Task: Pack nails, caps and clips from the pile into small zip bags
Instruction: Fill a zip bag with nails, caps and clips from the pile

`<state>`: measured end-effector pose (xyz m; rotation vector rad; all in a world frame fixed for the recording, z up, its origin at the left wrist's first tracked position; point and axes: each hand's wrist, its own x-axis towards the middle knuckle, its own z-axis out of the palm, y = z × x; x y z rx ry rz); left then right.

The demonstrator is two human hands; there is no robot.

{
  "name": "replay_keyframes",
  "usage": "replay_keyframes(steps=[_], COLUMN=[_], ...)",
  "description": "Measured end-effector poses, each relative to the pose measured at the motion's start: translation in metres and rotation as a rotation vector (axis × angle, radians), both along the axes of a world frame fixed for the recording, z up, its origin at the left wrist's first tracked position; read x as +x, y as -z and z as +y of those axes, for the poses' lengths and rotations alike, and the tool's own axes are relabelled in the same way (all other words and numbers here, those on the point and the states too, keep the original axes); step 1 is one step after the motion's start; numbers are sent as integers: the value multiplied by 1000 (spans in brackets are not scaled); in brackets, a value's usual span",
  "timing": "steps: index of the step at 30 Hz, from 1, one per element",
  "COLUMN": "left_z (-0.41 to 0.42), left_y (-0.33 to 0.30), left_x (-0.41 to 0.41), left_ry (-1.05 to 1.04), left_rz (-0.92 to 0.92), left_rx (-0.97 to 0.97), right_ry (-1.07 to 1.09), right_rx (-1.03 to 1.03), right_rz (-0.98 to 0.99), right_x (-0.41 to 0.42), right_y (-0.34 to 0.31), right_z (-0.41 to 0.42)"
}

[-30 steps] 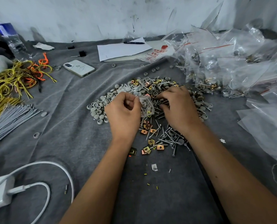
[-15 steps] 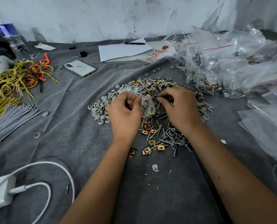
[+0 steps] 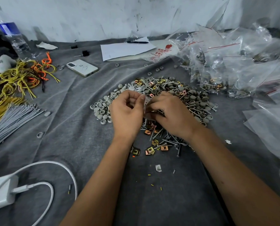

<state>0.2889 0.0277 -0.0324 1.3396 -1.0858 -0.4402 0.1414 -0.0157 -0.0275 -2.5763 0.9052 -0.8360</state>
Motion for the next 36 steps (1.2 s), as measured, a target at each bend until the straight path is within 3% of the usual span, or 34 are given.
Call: replay_keyframes(steps=[5,11,13,17,19,31,36], left_z=[-1,-3,-4,-5,-5,-4,-5], left_y=[1,4,4,4,4,2,3], left_x=[0,6,8,11,12,9,9], left_ry=[-28,-166,-223,-265,-277,-252,-258], left_rz=[13,37,57,91,100,89,87], left_rx=[-13,-49,-52,-51,-48,-42,-40], right_ry=[-22,101,73,31,12,-45,-38], right_rx=[-18,-28,42,173,209,262,269], right_rz=[40,-268,-222,101,170,293,148], right_x=[0,-6,-11,-18,-17,-12,-11], right_y=[0,-8,-9,-8,-7,-9,-7], right_z=[-2,-1,-3,-6,-7,-2,-1])
